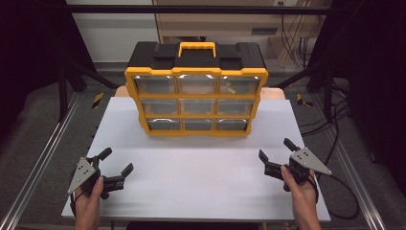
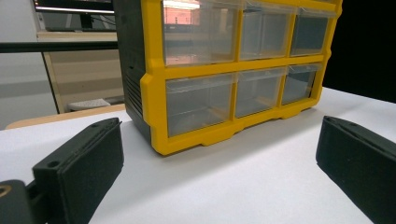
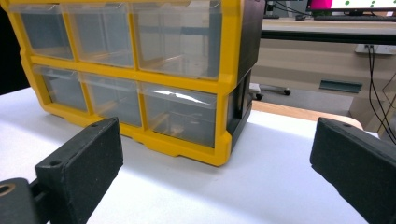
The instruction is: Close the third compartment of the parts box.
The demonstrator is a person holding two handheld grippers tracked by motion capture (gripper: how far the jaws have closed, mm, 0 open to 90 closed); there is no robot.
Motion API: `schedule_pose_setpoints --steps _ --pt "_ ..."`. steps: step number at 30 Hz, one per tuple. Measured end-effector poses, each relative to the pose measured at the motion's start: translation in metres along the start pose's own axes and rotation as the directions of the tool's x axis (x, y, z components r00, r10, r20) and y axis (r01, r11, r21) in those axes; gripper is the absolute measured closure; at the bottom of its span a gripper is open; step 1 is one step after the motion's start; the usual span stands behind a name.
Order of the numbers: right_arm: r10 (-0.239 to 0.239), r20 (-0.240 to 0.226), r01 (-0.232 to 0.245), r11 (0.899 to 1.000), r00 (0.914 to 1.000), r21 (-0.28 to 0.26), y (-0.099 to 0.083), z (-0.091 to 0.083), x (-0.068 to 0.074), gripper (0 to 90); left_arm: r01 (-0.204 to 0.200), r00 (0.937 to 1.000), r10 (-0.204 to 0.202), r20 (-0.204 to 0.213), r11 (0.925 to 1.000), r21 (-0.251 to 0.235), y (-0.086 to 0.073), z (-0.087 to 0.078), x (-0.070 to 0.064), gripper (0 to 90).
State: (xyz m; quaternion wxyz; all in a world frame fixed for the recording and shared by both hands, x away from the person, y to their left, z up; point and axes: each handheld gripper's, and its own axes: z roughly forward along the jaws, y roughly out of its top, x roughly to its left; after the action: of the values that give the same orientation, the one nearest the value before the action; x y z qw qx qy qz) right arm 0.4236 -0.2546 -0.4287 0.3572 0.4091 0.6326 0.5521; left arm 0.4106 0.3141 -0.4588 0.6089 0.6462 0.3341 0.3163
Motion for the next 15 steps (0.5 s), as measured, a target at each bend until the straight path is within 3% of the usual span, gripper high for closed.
schedule_pose_setpoints --steps 15 --pt "0.001 -0.041 -0.001 1.0 0.9992 -0.007 -0.013 0.016 0.016 3.2 -0.002 0.9998 0.003 0.021 0.9996 -0.028 0.001 0.002 -0.004 1.0"
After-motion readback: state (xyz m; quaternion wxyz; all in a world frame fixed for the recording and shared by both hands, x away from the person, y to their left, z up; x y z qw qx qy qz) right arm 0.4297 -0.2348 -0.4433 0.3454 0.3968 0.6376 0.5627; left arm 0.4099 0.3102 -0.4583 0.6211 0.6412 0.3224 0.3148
